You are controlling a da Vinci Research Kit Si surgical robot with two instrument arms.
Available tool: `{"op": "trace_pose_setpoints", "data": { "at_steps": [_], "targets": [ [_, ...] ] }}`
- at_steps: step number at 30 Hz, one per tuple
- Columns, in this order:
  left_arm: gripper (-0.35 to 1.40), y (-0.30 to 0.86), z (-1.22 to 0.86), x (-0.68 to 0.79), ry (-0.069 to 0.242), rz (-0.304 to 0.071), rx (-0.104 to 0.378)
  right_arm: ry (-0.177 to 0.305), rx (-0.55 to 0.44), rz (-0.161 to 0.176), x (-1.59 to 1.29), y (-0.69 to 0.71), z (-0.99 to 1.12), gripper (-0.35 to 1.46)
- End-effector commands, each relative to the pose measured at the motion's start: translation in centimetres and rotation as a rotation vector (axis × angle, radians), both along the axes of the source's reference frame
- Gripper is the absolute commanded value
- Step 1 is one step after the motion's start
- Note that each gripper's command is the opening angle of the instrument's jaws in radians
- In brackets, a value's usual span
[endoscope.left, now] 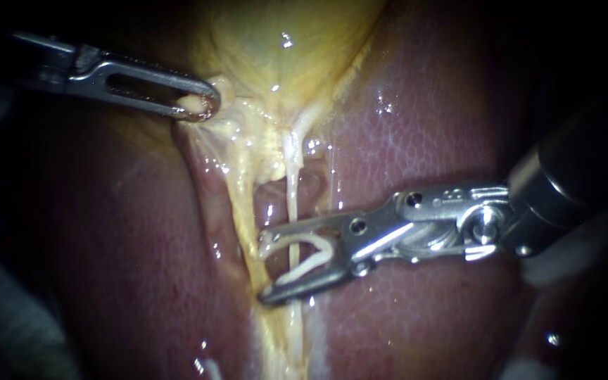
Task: Clipping first clip left tube
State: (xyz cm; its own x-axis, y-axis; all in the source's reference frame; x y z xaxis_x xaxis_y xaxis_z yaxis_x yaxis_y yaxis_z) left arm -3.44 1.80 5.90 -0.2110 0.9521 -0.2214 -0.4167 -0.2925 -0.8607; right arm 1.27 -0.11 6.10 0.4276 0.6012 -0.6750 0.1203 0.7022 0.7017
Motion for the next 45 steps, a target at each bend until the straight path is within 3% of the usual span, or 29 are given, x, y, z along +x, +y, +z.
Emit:
{"op": "trace_pose_setpoints", "data": {
  "at_steps": [1, 14, 20, 26, 41, 45],
  "targets": [
    [-0.35, 0.0, 0.0, 0.0, 0.0, 0.0, 0.0, -0.004, 0.004, 0.002, -0.02, 0.0, 0.05, 0.5],
    [-0.35, 0.0, 0.0, 0.0, 0.0, 0.0, 0.0, -0.038, 0.044, 0.023, -0.07, -0.09, 0.6, 0.5],
    [-0.35, 0.0, 0.0, 0.0, 0.0, 0.0, 0.0, -0.052, 0.057, 0.03, -0.01, -0.11, 0.73, 0.5],
    [-0.35, 0.0, -0.01, 0.01, 0.0, 0.0, 0.0, -0.03, 0.089, 0.035, 0.13, -0.18, 0.78, 0.5],
    [-0.35, 0.0, -0.01, 0.01, 0.0, 0.0, 0.0, 0.075, 0.198, 0.109, 0.47, -0.21, 0.74, 0.5],
    [-0.35, 0.0, -0.01, 0.01, 0.0, 0.0, 0.0, 0.087, 0.204, 0.101, 0.52, -0.27, 0.67, 0.5]
  ]
}}
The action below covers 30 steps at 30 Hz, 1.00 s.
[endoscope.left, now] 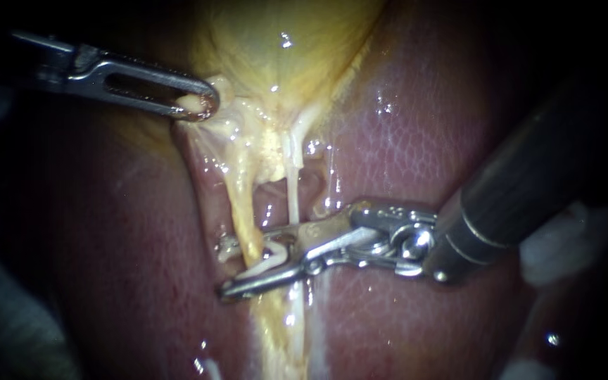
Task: Clipping first clip left tube
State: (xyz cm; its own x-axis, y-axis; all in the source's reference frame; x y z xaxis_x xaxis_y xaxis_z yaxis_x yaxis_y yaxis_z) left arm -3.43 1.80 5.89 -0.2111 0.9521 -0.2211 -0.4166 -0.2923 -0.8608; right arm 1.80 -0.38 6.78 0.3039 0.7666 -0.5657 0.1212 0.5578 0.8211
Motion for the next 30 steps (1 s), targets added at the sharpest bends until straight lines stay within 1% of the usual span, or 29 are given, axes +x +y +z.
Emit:
{"op": "trace_pose_setpoints", "data": {
  "at_steps": [1, 6, 11, 13, 17, 20, 22, 30],
  "targets": [
    [-0.35, 0.0, 0.0, 0.0, 0.0, 0.0, 0.0, 0.008, 0.002, -0.003, 0.01, -0.01, -0.03, 0.5],
    [-0.35, 0.0, 0.0, 0.0, 0.0, 0.0, 0.0, 0.029, 0.013, -0.01, 0.05, -0.06, -0.2, 0.5],
    [-0.35, 0.0, 0.0, 0.0, 0.0, 0.0, 0.0, 0.041, 0.024, -0.017, 0.09, -0.09, -0.42, 0.5],
    [-0.35, 0.0, 0.0, 0.0, 0.0, 0.0, 0.0, 0.05, 0.03, -0.026, 0.1, -0.11, -0.52, 0.49],
    [-0.35, 0.0, 0.0, 0.0, 0.0, 0.0, 0.0, 0.06, 0.036, -0.045, 0.12, -0.13, -0.62, 0.46],
    [-0.35, 0.0, 0.0, 0.0, 0.0, 0.0, 0.0, 0.067, 0.036, -0.059, 0.11, -0.15, -0.65, 0.4],
    [-0.35, 0.0, 0.0, 0.0, 0.0, 0.0, 0.0, 0.072, 0.037, -0.062, 0.1, -0.16, -0.65, 0.35],
    [-0.35, 0.0, 0.0, 0.0, 0.0, 0.0, 0.0, 0.049, 0.048, -0.072, 0.05, -0.16, -0.65, 0.03]
  ]
}}
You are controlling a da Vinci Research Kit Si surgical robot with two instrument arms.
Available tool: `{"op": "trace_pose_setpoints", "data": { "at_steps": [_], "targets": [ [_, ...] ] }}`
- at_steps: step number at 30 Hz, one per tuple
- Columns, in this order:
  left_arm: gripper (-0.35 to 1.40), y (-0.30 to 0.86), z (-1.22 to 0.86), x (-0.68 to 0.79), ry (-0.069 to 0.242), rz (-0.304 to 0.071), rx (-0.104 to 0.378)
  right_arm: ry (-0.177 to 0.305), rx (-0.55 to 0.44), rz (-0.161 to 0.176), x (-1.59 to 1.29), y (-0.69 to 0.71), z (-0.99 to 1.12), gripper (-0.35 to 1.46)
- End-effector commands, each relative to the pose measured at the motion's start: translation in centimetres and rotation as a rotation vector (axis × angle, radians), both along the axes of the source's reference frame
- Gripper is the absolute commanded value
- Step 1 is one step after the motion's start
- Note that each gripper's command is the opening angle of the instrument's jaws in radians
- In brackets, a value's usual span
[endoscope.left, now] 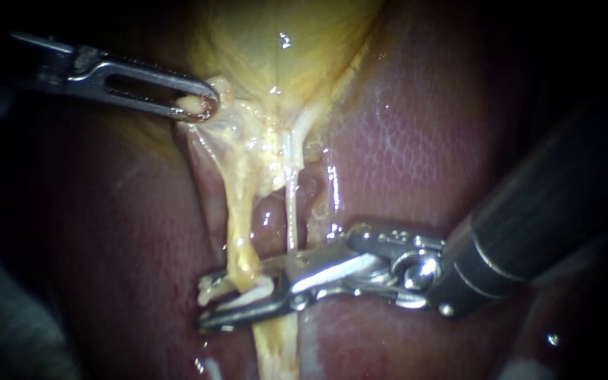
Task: Clipping first clip left tube
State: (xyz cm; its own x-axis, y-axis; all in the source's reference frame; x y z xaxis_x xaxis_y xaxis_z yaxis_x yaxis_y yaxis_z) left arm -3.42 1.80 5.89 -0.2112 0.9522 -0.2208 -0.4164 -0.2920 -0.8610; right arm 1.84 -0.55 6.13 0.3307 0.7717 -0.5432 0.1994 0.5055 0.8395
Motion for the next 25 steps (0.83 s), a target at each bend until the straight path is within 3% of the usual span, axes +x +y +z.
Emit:
{"op": "trace_pose_setpoints", "data": {
  "at_steps": [1, 8, 25],
  "targets": [
    [-0.35, 0.0, 0.0, 0.0, 0.0, 0.0, 0.0, 0.0, -0.001, -0.002, 0.0, 0.0, 0.0, 0.01],
    [-0.35, 0.0, 0.0, 0.0, 0.0, 0.0, 0.0, 0.0, -0.002, -0.003, -0.02, 0.0, 0.02, -0.35],
    [-0.35, 0.0, 0.0, 0.0, 0.0, 0.0, 0.0, -0.002, -0.004, -0.005, -0.05, 0.0, 0.06, -0.35]
  ]
}}
